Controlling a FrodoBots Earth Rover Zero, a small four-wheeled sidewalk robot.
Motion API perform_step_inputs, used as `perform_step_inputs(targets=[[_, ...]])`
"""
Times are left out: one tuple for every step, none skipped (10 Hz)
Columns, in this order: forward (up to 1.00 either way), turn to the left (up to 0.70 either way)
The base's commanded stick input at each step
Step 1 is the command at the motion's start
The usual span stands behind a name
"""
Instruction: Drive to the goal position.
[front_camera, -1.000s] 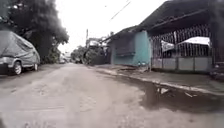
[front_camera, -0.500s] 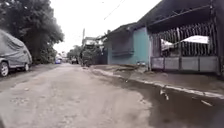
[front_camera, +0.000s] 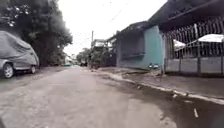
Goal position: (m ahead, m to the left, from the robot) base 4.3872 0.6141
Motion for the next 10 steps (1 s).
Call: perform_step_inputs(targets=[[1.00, 0.27], [1.00, 0.27], [1.00, 0.27], [1.00, 0.27], [1.00, 0.27], [1.00, 0.27], [1.00, 0.27], [1.00, 0.27], [1.00, 0.27], [1.00, 0.27]])
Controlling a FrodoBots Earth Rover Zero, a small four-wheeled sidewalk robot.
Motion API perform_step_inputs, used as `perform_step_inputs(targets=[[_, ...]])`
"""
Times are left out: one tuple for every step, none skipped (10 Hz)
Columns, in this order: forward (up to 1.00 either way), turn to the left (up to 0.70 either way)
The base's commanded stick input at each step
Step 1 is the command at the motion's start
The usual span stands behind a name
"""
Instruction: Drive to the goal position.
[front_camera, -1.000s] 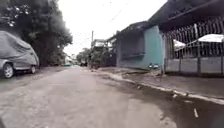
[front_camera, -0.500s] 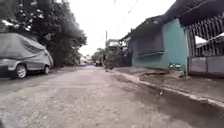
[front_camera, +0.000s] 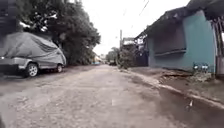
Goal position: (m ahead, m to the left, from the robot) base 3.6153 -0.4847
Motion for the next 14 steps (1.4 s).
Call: perform_step_inputs(targets=[[1.00, 0.14], [1.00, 0.00], [1.00, 0.00], [1.00, 0.00], [1.00, 0.00], [1.00, 0.00], [1.00, 0.00], [1.00, 0.00], [1.00, 0.00], [1.00, -0.16], [1.00, -0.13], [1.00, 0.00], [1.00, 0.00], [1.00, 0.00]])
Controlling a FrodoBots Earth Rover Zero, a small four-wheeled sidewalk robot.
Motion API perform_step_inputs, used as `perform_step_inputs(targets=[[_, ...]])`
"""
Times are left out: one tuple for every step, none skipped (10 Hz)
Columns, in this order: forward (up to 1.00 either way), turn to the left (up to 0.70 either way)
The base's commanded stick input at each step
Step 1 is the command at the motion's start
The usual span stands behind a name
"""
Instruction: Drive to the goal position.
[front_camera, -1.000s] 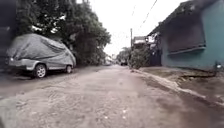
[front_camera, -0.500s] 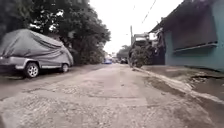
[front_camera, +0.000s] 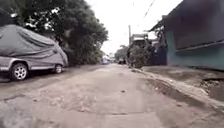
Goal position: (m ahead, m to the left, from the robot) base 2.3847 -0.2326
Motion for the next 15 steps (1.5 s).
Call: perform_step_inputs(targets=[[1.00, 0.00], [1.00, 0.00], [1.00, 0.00], [1.00, 0.00], [1.00, 0.00], [1.00, 0.00], [1.00, 0.00], [1.00, 0.00], [1.00, 0.00], [1.00, 0.00], [1.00, 0.00], [1.00, 0.00], [1.00, 0.00], [1.00, 0.00], [1.00, 0.00]])
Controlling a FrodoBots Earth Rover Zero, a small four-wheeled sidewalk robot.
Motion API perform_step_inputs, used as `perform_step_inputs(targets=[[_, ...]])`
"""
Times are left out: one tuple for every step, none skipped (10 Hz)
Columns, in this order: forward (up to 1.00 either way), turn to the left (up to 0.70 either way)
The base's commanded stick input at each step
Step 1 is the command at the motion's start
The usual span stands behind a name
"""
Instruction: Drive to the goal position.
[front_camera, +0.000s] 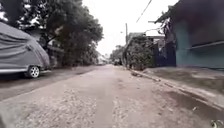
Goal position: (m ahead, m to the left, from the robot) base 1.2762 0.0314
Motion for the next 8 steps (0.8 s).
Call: perform_step_inputs(targets=[[1.00, 0.00], [1.00, 0.00], [1.00, 0.00], [1.00, 0.00], [1.00, 0.00], [1.00, 0.00], [1.00, 0.00], [1.00, 0.00]])
